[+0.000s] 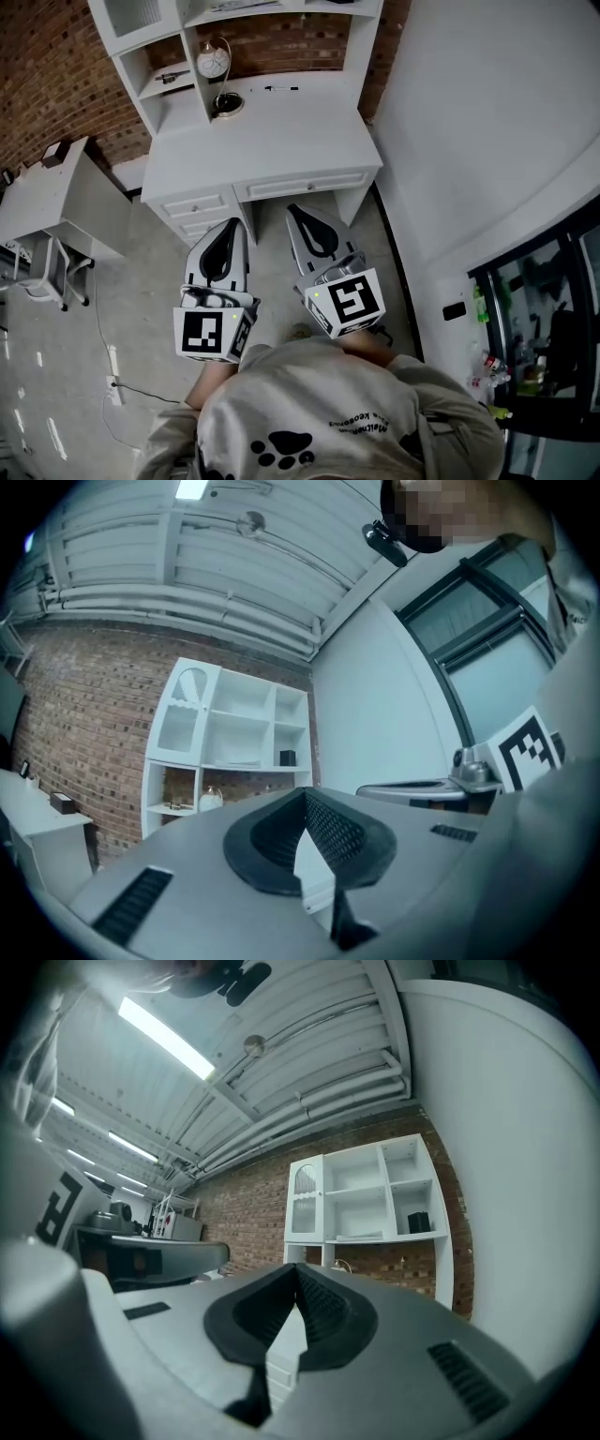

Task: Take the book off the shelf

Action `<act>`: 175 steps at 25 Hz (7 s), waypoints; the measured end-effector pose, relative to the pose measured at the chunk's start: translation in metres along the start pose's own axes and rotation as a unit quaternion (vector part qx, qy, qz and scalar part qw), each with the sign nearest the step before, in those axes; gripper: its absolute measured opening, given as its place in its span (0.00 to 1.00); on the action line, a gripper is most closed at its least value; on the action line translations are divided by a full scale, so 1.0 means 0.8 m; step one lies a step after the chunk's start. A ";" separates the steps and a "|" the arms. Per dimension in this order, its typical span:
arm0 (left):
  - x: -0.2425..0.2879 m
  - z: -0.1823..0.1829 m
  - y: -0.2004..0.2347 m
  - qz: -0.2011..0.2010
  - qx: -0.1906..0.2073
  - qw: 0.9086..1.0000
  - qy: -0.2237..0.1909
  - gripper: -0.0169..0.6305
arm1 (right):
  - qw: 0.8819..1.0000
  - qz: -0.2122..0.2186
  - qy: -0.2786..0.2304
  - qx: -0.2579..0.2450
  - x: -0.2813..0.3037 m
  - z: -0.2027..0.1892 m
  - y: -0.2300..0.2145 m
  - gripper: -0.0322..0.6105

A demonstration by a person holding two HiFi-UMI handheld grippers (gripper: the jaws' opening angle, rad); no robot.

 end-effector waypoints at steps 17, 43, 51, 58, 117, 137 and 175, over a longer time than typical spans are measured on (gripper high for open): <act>0.106 -0.068 0.093 0.015 -0.008 1.000 0.005 0.04 | 0.999 -0.003 0.032 -0.001 0.108 -0.069 -0.061 0.07; 0.311 -0.123 0.266 -0.069 -0.030 0.997 -0.005 0.04 | 0.998 -0.048 0.031 -0.026 0.349 -0.139 -0.133 0.07; 0.389 -0.144 0.304 -0.052 -0.024 0.998 -0.007 0.04 | 0.999 -0.022 0.021 -0.033 0.430 -0.163 -0.186 0.07; 0.477 -0.153 0.321 -0.036 0.004 0.999 -0.004 0.04 | 0.999 0.001 0.010 -0.031 0.495 -0.177 -0.260 0.07; 0.747 -0.126 0.424 -0.181 0.357 0.916 -0.030 0.04 | 0.854 0.158 0.127 -0.479 0.792 -0.126 -0.425 0.37; 0.750 -0.137 0.446 -0.163 0.342 0.925 -0.011 0.04 | 0.762 0.218 0.241 -0.560 0.851 -0.172 -0.428 0.25; 0.810 -0.148 0.426 -0.087 0.688 0.713 0.107 0.16 | 0.765 0.217 0.219 -0.566 0.753 -0.138 -0.372 0.16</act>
Point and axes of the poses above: the fingertips, and each gripper's own axes: x forward along the fingers, y to its left, z out of its top, the point moved 7 cm from there along -x, backward along the fingers, and after that the axes turned 9 degrees about -y, right-handed, at the moved point
